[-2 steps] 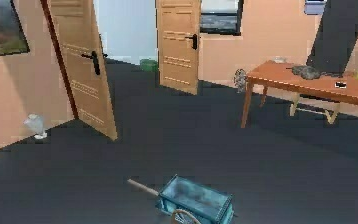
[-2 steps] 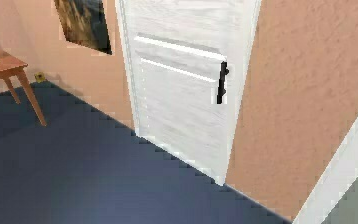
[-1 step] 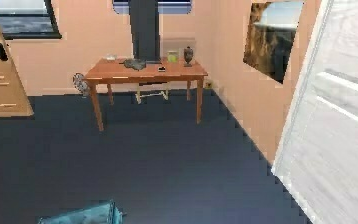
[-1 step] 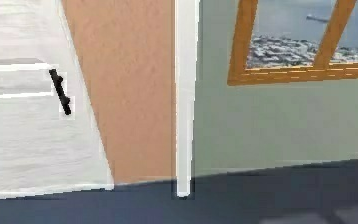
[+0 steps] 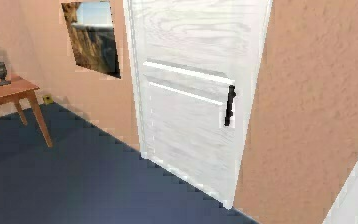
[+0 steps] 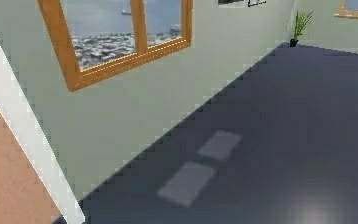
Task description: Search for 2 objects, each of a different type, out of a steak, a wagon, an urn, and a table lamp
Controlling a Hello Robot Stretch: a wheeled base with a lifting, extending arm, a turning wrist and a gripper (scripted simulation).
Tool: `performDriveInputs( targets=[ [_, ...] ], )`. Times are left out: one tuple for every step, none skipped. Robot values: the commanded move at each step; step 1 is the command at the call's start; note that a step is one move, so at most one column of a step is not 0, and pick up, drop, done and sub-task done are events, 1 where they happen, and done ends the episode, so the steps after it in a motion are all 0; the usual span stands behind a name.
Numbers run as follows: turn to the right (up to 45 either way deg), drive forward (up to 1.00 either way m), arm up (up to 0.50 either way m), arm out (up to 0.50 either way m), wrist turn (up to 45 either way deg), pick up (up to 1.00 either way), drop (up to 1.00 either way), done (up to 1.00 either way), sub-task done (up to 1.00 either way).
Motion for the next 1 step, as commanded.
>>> performDriveInputs(
  targets=[
    [3.0,0.0,0.0,0.0,0.0,0.0,0.0,0.0,0.0]
  ],
)
